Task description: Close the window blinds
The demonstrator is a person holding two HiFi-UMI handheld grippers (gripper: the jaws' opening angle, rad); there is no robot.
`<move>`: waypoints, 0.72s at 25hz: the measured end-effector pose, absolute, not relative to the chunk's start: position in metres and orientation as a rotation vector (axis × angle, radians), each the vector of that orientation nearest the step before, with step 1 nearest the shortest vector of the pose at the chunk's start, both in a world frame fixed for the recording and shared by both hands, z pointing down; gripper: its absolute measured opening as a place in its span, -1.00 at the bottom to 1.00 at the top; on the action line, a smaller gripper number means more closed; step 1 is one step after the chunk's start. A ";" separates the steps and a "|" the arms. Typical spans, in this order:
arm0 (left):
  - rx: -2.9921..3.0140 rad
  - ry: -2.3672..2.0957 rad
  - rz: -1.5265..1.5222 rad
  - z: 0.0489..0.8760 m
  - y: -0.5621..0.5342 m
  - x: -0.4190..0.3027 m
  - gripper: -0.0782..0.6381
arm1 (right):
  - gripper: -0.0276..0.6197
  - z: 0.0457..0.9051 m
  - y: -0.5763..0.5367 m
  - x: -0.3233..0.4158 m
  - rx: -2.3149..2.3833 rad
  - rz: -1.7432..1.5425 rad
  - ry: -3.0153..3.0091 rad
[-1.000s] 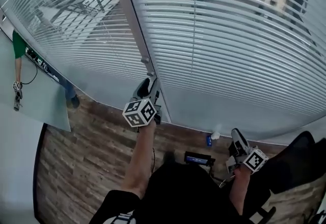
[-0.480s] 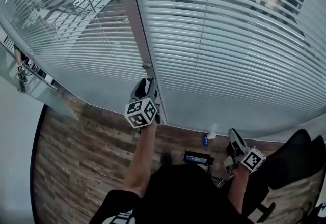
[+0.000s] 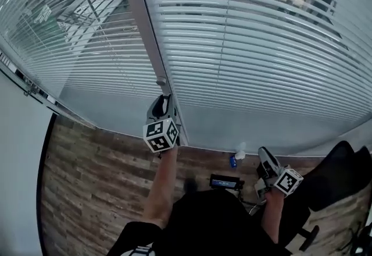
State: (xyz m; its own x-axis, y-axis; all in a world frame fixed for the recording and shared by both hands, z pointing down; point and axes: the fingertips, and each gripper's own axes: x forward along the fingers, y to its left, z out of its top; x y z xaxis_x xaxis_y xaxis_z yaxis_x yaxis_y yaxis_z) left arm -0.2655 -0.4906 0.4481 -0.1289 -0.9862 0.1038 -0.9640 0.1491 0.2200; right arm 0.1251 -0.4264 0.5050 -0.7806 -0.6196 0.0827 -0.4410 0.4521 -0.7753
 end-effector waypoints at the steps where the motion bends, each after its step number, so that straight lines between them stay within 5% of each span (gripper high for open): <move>1: 1.910 -2.217 -0.116 0.448 -0.490 -0.265 -0.40 | -0.73 0.506 -0.425 0.126 -0.924 -1.234 2.488; 14: 1.908 -2.495 0.632 0.451 -0.497 -0.265 -0.40 | -0.73 0.507 -0.423 0.131 -0.947 -1.242 2.470; 18: 1.924 -2.479 0.566 0.449 -0.499 -0.262 -0.40 | -0.73 0.504 -0.424 0.131 -0.941 -1.239 2.474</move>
